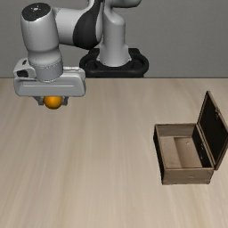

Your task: Pick up the orange and put it in the box

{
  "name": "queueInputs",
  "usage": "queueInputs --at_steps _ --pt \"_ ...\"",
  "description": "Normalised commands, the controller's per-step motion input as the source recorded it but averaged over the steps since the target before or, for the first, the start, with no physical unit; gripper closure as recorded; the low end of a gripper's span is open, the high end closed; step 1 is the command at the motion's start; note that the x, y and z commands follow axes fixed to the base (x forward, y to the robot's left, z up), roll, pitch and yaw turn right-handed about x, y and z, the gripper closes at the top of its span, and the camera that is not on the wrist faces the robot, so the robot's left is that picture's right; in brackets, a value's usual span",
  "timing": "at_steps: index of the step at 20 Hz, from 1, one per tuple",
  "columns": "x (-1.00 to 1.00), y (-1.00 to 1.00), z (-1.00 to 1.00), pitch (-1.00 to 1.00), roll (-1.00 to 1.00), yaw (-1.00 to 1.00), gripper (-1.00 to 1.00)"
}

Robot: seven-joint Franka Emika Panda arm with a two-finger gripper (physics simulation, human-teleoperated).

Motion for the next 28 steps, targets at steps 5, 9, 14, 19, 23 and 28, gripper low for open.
queueInputs --at_steps 5,9,14,19,23,28 --pt "0.0 0.6 0.4 0.0 0.0 0.0 1.0" --pt "0.0 1.0 0.0 0.0 0.0 0.0 1.0" --pt "0.0 1.0 0.0 0.0 0.0 0.0 1.0" --pt "0.0 1.0 0.0 0.0 0.0 0.0 1.0" --pt "0.0 1.0 0.0 0.0 0.0 0.0 1.0" --pt "0.0 1.0 0.0 0.0 0.0 0.0 1.0"
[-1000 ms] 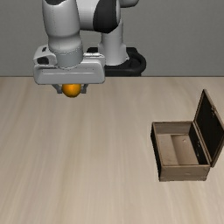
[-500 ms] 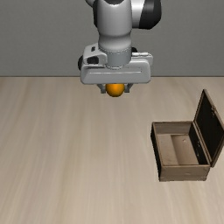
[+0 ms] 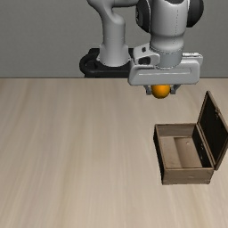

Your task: Pick up the orange and put it in the box

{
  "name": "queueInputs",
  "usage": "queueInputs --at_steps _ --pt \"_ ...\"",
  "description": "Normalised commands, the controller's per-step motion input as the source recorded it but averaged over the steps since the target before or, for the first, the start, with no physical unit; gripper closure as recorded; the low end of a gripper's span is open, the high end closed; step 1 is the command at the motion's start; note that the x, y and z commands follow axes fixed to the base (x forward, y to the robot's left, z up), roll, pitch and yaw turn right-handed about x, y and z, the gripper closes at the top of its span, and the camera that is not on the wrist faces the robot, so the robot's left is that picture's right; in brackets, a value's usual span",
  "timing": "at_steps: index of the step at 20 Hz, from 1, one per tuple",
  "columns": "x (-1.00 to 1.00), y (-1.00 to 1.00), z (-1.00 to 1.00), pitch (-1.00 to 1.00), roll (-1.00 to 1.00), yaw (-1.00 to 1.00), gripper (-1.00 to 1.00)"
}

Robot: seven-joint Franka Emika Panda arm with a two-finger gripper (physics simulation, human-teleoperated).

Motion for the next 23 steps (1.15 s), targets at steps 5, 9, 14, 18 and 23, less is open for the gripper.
queueInputs --at_steps 5,9,14,18,23 --pt "0.0 1.0 0.0 0.0 0.0 0.0 1.0" --pt "1.0 0.0 0.0 0.0 0.0 0.0 1.0" --pt "0.2 0.0 0.0 0.0 0.0 0.0 -1.0" --pt "0.0 0.0 0.0 0.0 0.0 0.0 -1.0" --pt "0.0 0.0 0.0 0.0 0.0 0.0 -1.0"
